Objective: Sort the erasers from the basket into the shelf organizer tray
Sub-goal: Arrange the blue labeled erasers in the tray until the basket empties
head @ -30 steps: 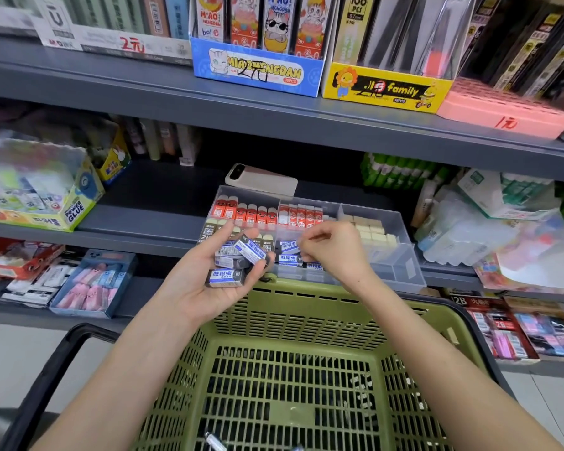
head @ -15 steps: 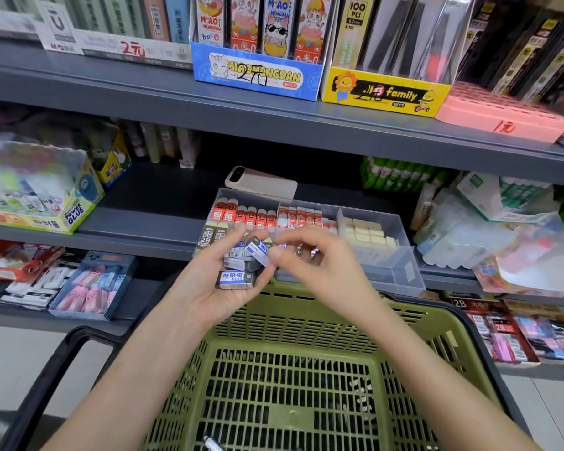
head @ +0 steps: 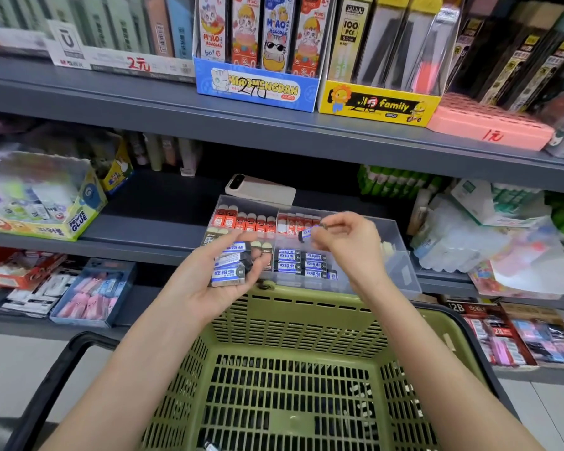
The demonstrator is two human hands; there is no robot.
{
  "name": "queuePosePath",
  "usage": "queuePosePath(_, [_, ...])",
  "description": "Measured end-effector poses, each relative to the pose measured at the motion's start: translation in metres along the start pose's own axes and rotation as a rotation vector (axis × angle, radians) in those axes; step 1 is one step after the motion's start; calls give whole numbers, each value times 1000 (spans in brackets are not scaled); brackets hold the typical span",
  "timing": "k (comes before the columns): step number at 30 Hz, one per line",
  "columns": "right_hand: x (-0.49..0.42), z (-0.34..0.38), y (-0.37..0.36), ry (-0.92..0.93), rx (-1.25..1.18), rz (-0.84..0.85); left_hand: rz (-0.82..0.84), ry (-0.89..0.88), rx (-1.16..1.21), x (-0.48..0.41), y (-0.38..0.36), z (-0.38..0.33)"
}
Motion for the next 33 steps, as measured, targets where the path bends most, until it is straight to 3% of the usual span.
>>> queuePosePath(7, [-8, -28, -31, 82, 273, -44, 60, 31, 31, 0, 4, -4])
queuePosePath(11, [-8, -31, -40, 163, 638, -84, 94, 39, 20, 0, 4, -3])
queuePosePath(16, [-1, -21, -35, 229, 857, -42, 121, 48, -37, 1, 3, 2])
queuePosePath(18, [9, -8, -30, 326, 641, -33, 138, 51, -64, 0, 2, 4])
queuePosePath(20, [24, 10, -25, 364, 321, 163, 164, 49, -92, -1, 1, 8])
queuePosePath(23, [46, 22, -22, 315, 286, 392, 204, 53, -109, -3, -2, 16])
queuePosePath(28, [50, 26, -10, 113, -7, 314, 228, 84, -199, -1, -14, 30])
queuePosePath(33, [47, 29, -1, 198, -88, 192, 257, 202, -297, 3, -35, 47])
Point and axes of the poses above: each hand's wrist, its own x-axis away from the middle knuckle, its own y-axis out of the back of the hand, z = x × y, the point moved 1 cm from there along -x, towards the middle knuckle, and after that the axes turned 4 degrees about -z, right-handed, at the moved point
